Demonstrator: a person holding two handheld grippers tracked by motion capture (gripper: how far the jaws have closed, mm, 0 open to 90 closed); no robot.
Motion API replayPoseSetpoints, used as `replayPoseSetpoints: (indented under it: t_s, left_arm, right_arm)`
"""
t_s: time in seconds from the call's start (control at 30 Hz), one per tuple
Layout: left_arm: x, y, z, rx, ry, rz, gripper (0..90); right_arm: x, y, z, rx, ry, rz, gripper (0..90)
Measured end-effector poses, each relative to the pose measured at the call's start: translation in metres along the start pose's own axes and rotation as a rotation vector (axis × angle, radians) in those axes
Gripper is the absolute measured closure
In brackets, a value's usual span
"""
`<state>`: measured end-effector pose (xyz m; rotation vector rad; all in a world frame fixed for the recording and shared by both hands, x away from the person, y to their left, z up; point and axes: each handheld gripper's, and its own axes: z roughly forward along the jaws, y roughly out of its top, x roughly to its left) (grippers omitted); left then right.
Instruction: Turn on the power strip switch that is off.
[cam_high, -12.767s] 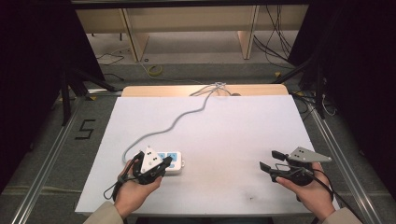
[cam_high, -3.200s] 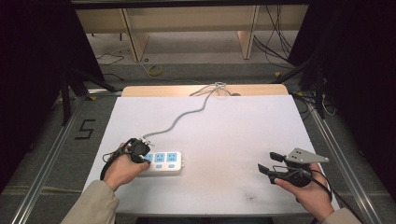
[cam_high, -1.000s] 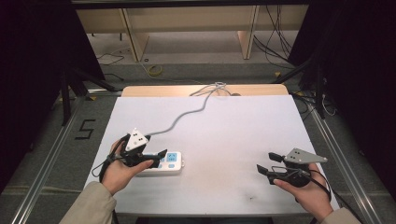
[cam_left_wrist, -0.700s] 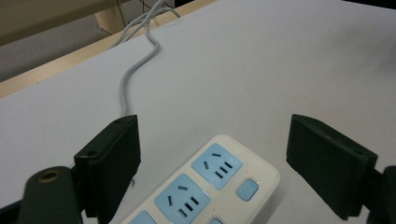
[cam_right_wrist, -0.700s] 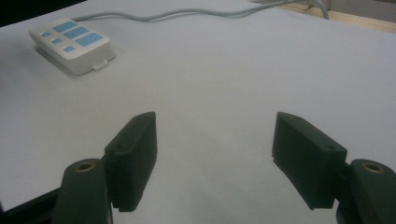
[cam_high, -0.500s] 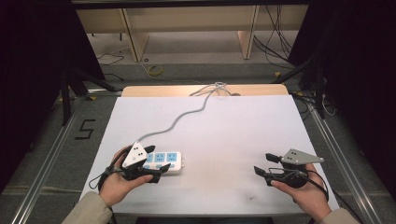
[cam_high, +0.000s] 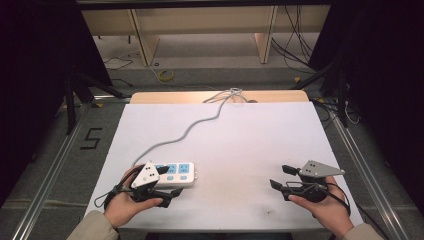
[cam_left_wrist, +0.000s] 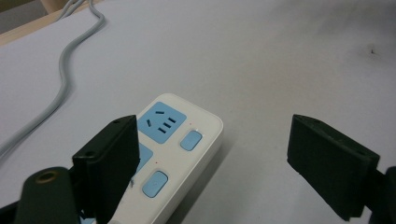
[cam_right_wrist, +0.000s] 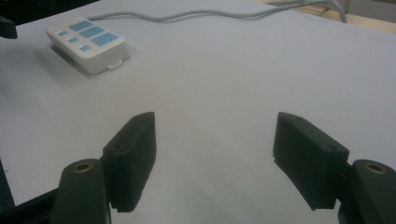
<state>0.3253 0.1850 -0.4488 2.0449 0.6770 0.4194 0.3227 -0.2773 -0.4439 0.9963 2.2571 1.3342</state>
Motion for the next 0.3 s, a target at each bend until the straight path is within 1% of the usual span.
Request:
replayPoseSetpoints:
  t_s: [0.13,0.3]
  left_arm:
    - [-0.0007,0.0004,0.0005,0.009,0.002,0.012,16.7]
    - [-0.0009,0.0005,0.0019,0.015,0.002,0.009,16.7]
  right_arm:
    - [-0.0002,-0.0001,-0.0005,-0.001,-0.002,0.002,30.6]
    - [-0.0009,-0.0004,-0.0007,-0.002,-0.002,0.002,30.5]
